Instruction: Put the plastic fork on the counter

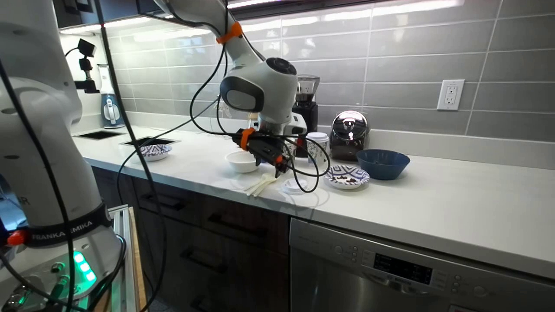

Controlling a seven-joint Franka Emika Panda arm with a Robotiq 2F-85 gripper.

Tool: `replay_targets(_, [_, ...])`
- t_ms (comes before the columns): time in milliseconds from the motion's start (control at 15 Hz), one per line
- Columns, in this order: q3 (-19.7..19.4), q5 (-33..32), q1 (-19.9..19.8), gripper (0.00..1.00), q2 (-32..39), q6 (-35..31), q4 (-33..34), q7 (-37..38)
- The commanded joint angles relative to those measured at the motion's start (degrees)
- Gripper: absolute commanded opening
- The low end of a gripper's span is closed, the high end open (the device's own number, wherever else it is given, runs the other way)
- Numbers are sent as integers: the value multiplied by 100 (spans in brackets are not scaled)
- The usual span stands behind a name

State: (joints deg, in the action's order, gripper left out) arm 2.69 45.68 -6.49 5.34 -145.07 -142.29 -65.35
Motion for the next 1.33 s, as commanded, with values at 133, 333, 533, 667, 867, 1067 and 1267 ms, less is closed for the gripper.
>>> replay_targets(133, [-453, -1084, 4, 100, -778, -181, -254, 1083])
replay_targets(333, [-791, -2255, -153, 100, -1185, 44, -152, 2477])
replay_targets(533, [-968, -2841, -236, 100, -1455, 375, 74, 3748])
replay_targets(667, [-620, -2976, -588, 100, -1707, 499, 169, 4571])
replay_targets(867, [-374, -3091, -827, 100, -1928, 1016, 467, 5780])
replay_targets(1067, [-850, -3013, -291, 100, -1895, 870, 462, 5558])
replay_targets(1267, [-930, -2999, -232, 100, -1862, 867, 436, 5527])
